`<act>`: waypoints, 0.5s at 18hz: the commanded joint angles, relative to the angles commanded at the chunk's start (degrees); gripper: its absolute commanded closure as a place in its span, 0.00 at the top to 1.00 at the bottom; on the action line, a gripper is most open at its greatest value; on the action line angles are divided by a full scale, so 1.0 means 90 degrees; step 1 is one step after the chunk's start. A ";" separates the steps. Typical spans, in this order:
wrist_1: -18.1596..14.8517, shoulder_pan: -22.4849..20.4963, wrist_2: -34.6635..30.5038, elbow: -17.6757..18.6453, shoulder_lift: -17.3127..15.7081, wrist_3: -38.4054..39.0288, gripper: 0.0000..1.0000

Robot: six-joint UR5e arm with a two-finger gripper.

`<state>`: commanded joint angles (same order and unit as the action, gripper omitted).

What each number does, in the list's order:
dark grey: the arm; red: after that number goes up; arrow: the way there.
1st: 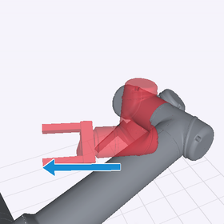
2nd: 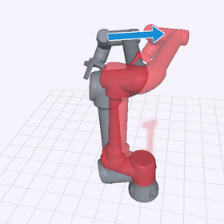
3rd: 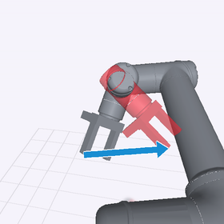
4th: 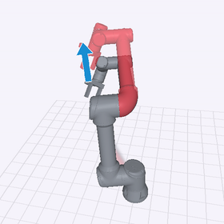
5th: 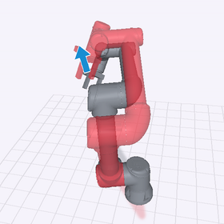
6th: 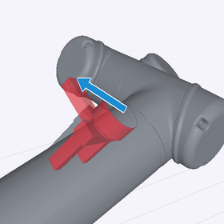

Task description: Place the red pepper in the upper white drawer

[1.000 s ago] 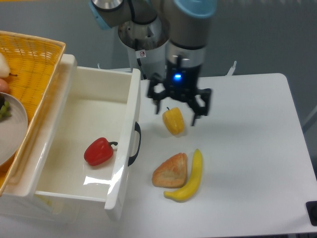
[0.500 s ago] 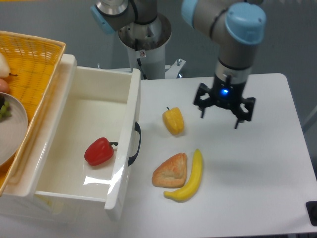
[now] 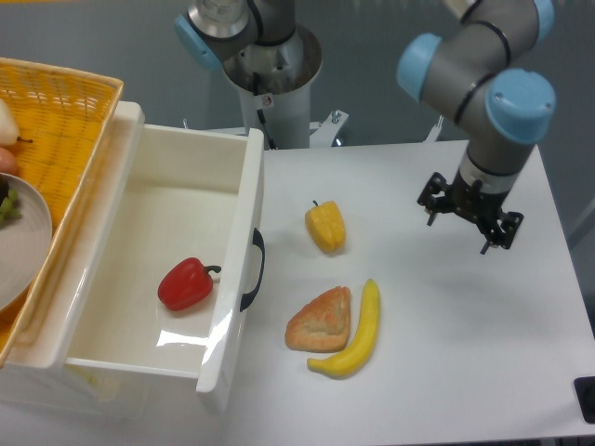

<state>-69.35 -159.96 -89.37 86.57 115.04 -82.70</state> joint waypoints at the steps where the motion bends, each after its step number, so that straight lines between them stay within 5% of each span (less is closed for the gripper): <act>1: 0.0000 -0.0010 -0.0050 0.0010 0.0059 -0.0020 1.00; 9: 0.0010 -0.0029 -0.0353 0.0010 0.0157 -0.0284 1.00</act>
